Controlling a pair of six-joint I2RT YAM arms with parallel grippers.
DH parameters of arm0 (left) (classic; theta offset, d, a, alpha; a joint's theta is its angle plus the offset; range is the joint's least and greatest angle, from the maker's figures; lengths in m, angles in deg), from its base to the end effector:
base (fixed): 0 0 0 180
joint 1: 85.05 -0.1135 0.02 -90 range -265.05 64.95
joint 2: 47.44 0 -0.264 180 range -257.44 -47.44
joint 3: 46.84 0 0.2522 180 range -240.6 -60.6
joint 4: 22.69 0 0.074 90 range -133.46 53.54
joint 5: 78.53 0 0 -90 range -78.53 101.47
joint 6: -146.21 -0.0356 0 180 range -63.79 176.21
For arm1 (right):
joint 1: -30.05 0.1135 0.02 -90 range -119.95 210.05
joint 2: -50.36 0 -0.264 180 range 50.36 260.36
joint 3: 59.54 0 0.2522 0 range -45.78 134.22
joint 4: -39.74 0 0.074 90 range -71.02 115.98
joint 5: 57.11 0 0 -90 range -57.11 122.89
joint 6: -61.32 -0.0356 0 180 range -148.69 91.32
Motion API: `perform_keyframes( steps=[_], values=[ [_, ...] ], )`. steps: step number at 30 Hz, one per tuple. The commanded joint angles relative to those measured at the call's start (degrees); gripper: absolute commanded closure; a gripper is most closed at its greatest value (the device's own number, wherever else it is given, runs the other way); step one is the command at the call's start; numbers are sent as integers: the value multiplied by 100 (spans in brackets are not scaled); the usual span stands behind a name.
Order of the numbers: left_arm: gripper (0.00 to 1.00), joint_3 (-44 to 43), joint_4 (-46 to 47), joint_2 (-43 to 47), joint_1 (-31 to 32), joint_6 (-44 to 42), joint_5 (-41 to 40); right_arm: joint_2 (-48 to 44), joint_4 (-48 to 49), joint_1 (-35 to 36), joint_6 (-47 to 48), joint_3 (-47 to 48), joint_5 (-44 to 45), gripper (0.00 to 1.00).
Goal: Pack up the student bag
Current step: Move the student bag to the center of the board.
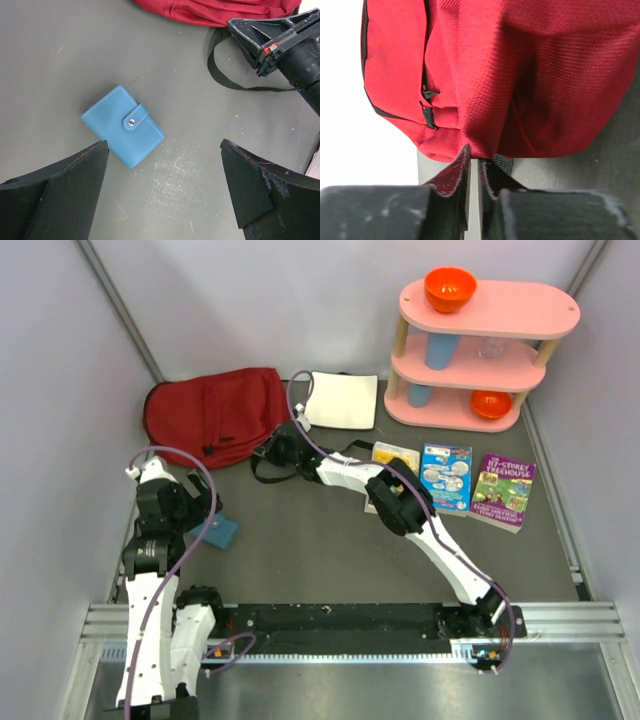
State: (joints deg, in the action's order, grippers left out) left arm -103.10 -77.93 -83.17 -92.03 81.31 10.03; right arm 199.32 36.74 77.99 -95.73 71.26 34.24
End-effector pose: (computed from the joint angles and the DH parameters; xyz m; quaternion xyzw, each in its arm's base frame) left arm 0.1309 0.0169 0.2937 -0.2503 0.8497 -0.0621 0.4599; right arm 0.3946 0.4360 0.1315 0.1435 0.8123 0.4714 0.3119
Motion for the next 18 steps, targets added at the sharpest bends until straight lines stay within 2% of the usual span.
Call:
perform_keyframes(
  steps=[1, 6, 10, 14, 18],
  values=[
    [1, 58, 307, 57, -84, -93, 117, -51, 242, -189, 323, 277, 7, 100],
    [1, 40, 307, 109, -137, -102, 117, -771, 207, -233, 868, -66, -117, 100],
    [1, 40, 324, 294, -207, -93, 91, -1413, 128, -285, 1482, -348, -652, 100],
    [1, 49, 324, 531, -277, -67, 29, -2054, -503, -373, 2221, -409, -1180, 100],
    [1, 84, 350, 654, -295, -58, -15, -2977, -514, -496, 2749, -1486, -1295, 100]
  ],
)
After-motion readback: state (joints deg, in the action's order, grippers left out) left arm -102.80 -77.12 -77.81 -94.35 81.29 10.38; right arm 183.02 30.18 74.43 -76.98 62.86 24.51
